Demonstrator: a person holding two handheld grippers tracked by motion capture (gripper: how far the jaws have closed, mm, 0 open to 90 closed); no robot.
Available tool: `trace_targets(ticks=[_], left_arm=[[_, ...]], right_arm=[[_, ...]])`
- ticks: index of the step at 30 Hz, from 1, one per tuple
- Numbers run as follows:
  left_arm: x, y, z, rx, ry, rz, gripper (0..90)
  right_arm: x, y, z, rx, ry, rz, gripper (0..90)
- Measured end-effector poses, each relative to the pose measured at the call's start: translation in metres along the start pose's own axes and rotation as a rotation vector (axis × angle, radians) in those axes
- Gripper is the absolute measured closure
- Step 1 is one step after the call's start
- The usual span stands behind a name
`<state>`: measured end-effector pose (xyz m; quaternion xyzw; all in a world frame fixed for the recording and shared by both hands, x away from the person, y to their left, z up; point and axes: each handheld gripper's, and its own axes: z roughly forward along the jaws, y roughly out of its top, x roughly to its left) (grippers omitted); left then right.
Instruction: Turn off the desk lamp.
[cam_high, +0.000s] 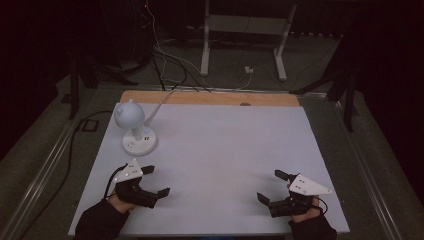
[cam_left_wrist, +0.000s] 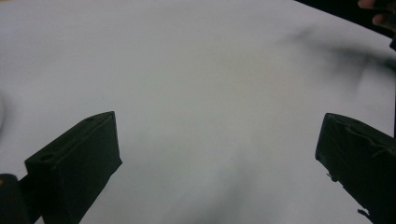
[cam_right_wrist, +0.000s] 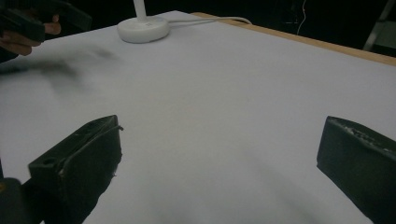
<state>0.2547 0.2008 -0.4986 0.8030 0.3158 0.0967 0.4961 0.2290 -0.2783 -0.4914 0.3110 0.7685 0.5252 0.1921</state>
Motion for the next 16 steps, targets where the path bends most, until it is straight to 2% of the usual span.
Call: trace_targets(ticks=[3, 11, 16], left_arm=[[-0.003, -0.005, -0.001, 0.011, 0.001, 0.026, 0.5], [-0.004, -0.015, -0.007, 0.013, -0.012, 0.014, 0.6], [-0.004, -0.014, -0.006, 0.004, -0.022, 0.020, 0.6]], right_arm=[[0.000, 0.000, 0.000, -0.001, 0.000, -0.001, 0.0], [0.000, 0.000, 0.001, 0.003, -0.001, -0.002, 0.0], [0.000, 0.000, 0.001, 0.006, 0.001, -0.003, 0.0]])
